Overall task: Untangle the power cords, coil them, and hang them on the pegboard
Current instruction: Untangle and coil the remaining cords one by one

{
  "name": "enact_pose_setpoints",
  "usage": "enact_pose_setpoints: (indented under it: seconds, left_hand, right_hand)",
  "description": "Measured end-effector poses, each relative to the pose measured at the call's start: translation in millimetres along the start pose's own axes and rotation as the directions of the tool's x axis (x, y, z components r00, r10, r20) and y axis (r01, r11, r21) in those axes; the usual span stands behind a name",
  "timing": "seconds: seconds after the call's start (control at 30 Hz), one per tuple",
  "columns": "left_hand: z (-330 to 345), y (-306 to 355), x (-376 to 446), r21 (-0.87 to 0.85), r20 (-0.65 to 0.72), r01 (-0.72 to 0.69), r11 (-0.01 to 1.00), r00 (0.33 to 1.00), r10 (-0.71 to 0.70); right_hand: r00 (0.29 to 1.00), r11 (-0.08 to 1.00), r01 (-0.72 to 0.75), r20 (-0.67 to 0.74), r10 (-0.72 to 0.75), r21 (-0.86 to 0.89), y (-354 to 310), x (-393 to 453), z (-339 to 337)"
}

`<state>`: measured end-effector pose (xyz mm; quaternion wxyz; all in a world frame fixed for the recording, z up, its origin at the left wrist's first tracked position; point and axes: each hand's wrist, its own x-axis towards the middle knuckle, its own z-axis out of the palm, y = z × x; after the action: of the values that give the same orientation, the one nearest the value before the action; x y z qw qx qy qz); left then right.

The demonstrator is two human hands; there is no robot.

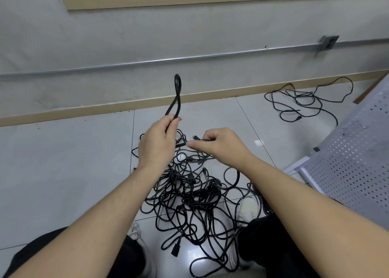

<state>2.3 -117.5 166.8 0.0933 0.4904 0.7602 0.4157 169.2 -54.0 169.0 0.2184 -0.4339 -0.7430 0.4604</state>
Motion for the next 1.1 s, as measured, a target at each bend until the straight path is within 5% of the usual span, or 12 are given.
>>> enact_pose_setpoints:
  seconds: [0.13, 0.4, 0.47, 0.63, 0.87, 0.93, 1.1]
  left_hand:
    - [2.8, -0.8, -3.1, -0.076, 0.12, -0.033, 0.997, 0.992, 0.042]
    - [11.9, 9.6, -18.7, -0.176, 0.453, 0.256, 0.951, 0.878, -0.152]
    - [11.1, 6.1, -15.6, -0.178, 0.49, 0.199, 0.964, 0.867, -0.089]
    - [16.3, 1.7, -12.5, 0.14, 0.634, -0.003, 0.99, 0.769, -0.087]
    - [11.4, -8.9, -7.7, -0.116, 0.624, 0.43, 0.895, 0.733, -0.271]
    - [8.5, -7.1, -4.8, -0.199, 0.67, 0.548, 0.813, 0.681, -0.295]
    - [0.2, 8.3, -6.9, -0.213, 0.82, 0.412, 0.886, 0.569, -0.068]
  right_hand:
    - [1.0, 0.993, -0.015, 0.016, 0.013, 0.116, 0.7, -1.7, -6.5]
    - [0.999, 0.99, -0.033, -0.001, 0.034, 0.138, -1.9, 1.2, -4.1]
    - [0.997, 0.983, -0.066, -0.027, 0.072, 0.173, -1.2, 2.2, -9.1]
    - [0.992, 0.973, -0.121, 0.066, 0.11, 0.196, -0.5, 1.5, -5.2]
    - [0.973, 0.922, -0.22, 0.142, 0.183, 0.32, -4.6, 4.6, -15.9]
    - [0.98, 0.923, -0.194, 0.099, 0.171, 0.331, -5.5, 3.9, -18.5]
    - [0.981, 0.937, -0.006, -0.18, 0.074, 0.351, -7.5, 5.6, -27.4]
